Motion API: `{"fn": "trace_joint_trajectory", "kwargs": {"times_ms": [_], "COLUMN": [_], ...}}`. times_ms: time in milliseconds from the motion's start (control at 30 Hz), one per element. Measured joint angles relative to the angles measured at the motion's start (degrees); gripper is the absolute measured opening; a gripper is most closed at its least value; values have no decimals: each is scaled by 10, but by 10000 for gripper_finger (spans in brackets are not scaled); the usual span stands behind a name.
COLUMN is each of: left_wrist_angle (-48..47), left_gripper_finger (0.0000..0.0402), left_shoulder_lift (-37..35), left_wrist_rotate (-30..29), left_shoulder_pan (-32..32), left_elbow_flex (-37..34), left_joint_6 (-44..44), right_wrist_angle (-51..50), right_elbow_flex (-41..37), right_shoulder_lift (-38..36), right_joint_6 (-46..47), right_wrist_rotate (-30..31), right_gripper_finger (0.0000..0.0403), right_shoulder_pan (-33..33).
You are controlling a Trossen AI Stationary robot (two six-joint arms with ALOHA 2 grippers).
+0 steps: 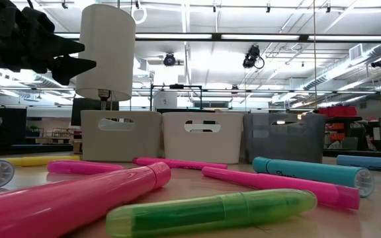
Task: Pick & Place Markers
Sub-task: Put the top blue marker pen into the black bin
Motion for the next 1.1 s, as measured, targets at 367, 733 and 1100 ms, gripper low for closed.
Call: {"fn": "trace_joint_trajectory", "kwargs": {"times_ms": [367,733,1100], "left_wrist_angle": [0,0,0], "left_gripper_finger": [303,303,303], "left_shoulder_lift": [0,0,0], "left_wrist_rotate": [0,0,0], "left_shoulder_pan": [0,0,0], "left_elbow_flex": [0,0,0], "left_joint_6": [0,0,0], "right_wrist_angle": [-16,-58,-150], "right_elbow_flex": [0,0,0], "right_shoulder_lift": [31,53,85], "right_joint_6": [93,196,266], "right_wrist_rotate": [-67,-109,-135], "right_gripper_finger": [343,343,343], "right_shoulder_pan": [88,164,229]}}
